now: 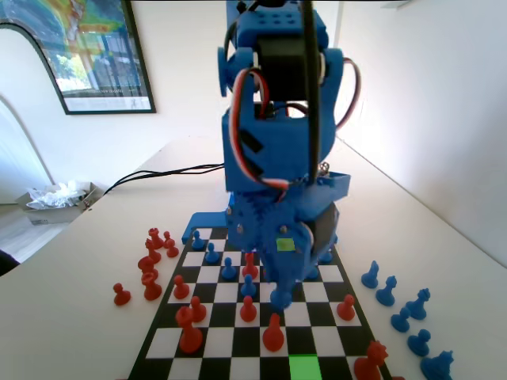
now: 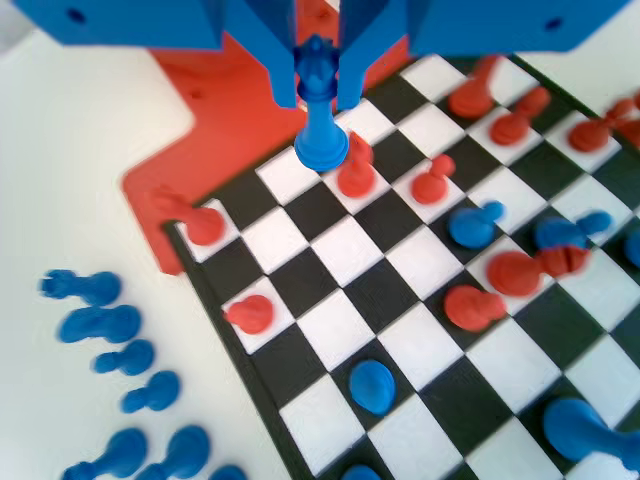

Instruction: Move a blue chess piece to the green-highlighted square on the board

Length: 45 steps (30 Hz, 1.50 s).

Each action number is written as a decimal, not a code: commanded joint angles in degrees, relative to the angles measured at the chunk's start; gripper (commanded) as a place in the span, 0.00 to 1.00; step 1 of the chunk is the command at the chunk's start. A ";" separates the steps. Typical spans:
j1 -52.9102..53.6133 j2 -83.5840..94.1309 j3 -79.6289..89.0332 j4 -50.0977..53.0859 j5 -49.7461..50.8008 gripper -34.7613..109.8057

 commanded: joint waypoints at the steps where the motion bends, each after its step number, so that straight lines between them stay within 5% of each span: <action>1: -1.58 0.88 -7.12 0.26 -0.88 0.25; 45: -2.11 -12.83 -16.44 -1.41 -5.54 0.25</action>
